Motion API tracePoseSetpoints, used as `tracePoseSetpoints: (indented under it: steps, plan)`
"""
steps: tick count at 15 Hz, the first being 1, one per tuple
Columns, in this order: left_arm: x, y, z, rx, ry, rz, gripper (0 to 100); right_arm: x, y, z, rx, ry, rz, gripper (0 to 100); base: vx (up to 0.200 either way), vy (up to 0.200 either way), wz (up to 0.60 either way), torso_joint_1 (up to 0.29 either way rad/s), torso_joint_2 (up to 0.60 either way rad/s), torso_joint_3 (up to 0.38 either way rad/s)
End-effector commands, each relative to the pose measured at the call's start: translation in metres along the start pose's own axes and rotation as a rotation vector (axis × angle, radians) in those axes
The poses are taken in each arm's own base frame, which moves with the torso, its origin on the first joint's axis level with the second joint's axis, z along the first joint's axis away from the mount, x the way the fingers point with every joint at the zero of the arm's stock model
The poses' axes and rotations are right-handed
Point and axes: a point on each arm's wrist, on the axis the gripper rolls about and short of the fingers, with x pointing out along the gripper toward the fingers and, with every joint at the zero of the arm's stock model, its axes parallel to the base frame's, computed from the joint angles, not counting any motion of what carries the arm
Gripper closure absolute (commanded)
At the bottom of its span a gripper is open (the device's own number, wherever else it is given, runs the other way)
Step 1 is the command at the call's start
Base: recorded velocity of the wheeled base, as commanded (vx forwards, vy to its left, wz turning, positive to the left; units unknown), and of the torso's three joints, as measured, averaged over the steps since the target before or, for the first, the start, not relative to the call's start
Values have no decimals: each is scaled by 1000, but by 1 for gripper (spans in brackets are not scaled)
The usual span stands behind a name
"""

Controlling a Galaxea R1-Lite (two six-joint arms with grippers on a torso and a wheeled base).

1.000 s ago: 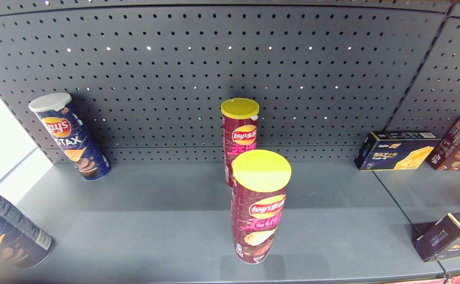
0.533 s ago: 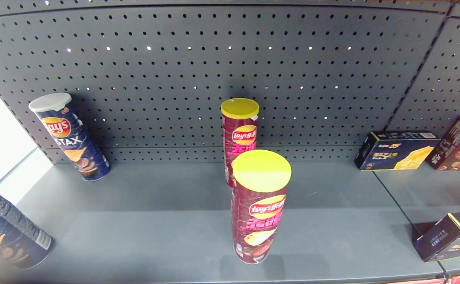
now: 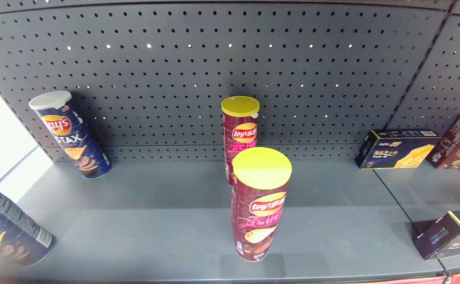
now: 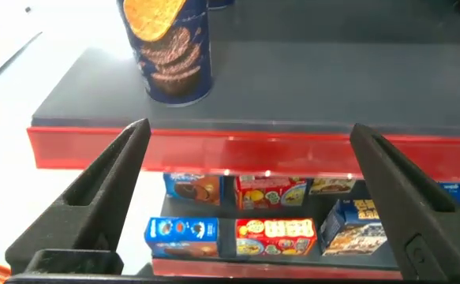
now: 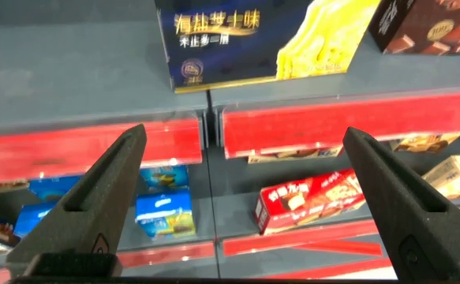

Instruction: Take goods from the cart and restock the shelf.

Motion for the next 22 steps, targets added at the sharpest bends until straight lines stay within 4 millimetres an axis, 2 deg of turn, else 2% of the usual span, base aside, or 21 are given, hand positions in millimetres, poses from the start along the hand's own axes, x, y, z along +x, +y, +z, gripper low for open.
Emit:
tracePoseSetpoints:
  steps: [1,4,6,22]
  plan:
    - [0,0,0,-1,2,0,0,0,0,0,-1,0,0,0,0,0,0,0,0,0]
    - [0,0,0,-2,2,1,0,0,0,0,0,2,-1,0,0,0,0,0,0,0]
    - [0,0,0,-2,2,1,0,0,0,0,-1,0,0,0,0,0,600,7,0,2]
    - [0,0,0,-1,2,1,0,0,0,0,-1,2,0,0,0,0,0,0,0,0]
